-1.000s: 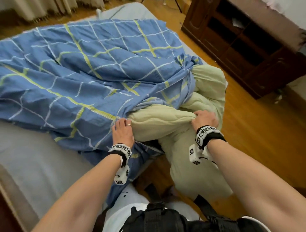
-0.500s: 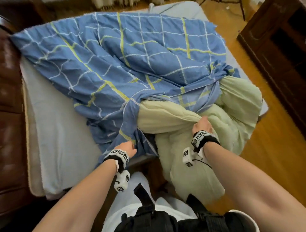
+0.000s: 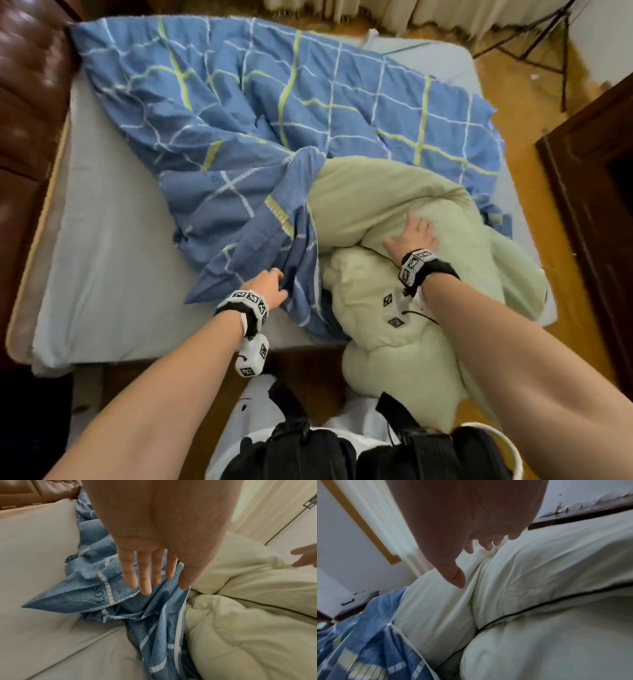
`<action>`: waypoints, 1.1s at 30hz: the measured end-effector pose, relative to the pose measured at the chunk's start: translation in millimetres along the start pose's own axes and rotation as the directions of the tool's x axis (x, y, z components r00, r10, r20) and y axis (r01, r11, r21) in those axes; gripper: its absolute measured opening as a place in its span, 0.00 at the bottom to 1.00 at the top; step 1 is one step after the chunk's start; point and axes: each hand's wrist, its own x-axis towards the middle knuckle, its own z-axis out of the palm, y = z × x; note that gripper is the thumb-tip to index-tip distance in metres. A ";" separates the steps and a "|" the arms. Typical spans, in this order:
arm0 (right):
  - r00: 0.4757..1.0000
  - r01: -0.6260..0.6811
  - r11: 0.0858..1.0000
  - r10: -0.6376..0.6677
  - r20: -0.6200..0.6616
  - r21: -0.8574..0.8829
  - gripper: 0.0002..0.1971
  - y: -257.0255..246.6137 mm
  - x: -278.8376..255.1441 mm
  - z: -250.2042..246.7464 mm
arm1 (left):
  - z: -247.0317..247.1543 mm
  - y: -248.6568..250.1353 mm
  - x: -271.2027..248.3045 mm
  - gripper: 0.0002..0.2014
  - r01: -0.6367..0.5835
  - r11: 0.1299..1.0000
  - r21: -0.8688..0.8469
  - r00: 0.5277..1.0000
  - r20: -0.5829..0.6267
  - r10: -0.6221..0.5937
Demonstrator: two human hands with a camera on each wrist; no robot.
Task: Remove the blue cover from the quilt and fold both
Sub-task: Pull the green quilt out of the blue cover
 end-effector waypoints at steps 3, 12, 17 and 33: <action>0.988 0.121 0.992 -0.117 0.104 -0.028 0.46 6.8 28.2 18.4 | 11.3 22.7 5.5 0.21 0.079 0.996 -0.048 0.996 -0.046 -0.081; 0.851 0.452 0.887 -0.398 0.342 -0.093 0.47 3.3 15.4 74.5 | 123.4 69.3 1.4 0.30 0.407 0.851 -0.333 0.909 0.051 -0.414; 0.746 0.591 0.773 -0.415 0.520 -0.231 0.55 -7.4 -13.6 158.8 | 199.7 53.1 51.9 0.42 0.514 0.639 -0.573 0.845 0.207 -0.493; 0.948 0.263 0.783 -0.100 0.303 -0.564 0.18 72.6 88.2 62.2 | 151.2 114.5 97.5 0.12 0.430 0.403 -0.808 0.785 0.114 -0.609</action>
